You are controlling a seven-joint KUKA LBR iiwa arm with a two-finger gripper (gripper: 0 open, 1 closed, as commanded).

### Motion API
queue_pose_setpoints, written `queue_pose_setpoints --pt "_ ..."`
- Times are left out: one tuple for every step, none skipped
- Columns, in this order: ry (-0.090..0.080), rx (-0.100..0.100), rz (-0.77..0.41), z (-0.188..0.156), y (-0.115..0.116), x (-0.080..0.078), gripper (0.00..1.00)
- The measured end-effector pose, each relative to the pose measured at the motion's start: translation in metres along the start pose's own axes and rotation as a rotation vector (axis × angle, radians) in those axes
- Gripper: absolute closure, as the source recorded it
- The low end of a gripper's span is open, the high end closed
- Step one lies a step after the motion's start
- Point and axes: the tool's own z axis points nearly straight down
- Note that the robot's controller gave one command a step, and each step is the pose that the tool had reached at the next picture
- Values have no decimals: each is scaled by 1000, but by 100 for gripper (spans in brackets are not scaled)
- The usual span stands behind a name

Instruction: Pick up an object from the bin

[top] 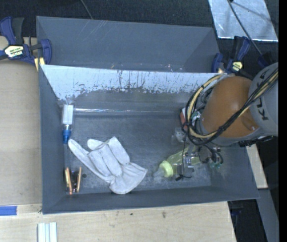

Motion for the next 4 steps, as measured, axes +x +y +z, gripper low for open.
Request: queue_pose_setpoints --pt "2 0 -114 26 -21 -12 100" --pt "2 0 -114 26 -21 -12 100" --pt "3 0 -206 20 -22 -12 100" --pt "-3 3 -211 -149 -40 -3 100"
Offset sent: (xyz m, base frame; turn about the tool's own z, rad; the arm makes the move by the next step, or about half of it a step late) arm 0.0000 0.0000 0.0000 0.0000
